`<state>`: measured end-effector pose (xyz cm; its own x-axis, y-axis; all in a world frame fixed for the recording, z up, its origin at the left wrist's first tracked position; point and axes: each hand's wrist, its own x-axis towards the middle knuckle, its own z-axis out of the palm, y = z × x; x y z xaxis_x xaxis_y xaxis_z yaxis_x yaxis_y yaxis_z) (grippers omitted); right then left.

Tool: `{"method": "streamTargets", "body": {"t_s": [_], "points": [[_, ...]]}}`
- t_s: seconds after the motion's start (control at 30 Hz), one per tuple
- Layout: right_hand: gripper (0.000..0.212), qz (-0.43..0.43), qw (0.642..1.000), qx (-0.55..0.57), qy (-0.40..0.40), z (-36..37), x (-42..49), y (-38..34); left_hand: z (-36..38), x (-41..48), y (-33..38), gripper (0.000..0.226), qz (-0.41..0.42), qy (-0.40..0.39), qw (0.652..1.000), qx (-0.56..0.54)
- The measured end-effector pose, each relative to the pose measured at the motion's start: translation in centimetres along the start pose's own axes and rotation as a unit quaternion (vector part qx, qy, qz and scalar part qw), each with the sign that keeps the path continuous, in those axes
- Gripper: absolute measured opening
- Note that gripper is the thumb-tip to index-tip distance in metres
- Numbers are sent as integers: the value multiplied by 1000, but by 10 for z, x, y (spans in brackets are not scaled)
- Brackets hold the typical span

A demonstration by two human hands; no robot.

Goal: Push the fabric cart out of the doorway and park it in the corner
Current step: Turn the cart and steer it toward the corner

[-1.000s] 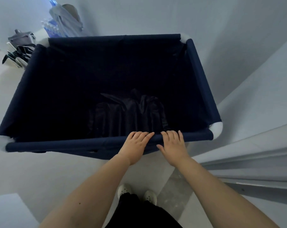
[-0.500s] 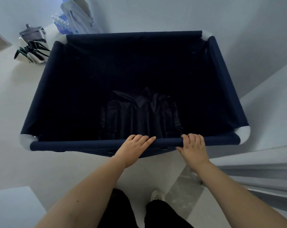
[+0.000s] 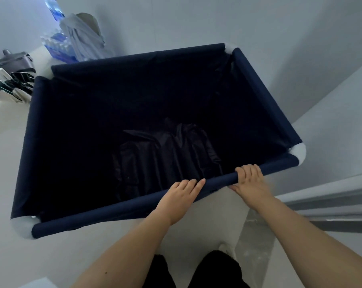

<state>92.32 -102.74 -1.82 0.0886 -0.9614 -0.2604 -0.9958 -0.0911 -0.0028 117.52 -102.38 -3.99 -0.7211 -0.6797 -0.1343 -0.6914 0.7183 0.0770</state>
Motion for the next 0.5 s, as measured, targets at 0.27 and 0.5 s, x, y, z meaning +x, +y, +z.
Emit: {"method": "streamTargets", "body": {"t_s": [0.27,0.5], "points": [[66,-16,1000,0,-1,0,18,-119,5,-91,-79,86,-32,-1,999,-15],[63,-92,995,14,26,-4,49,-202,10,-154,-134,82,-116,4,993,-11]]}}
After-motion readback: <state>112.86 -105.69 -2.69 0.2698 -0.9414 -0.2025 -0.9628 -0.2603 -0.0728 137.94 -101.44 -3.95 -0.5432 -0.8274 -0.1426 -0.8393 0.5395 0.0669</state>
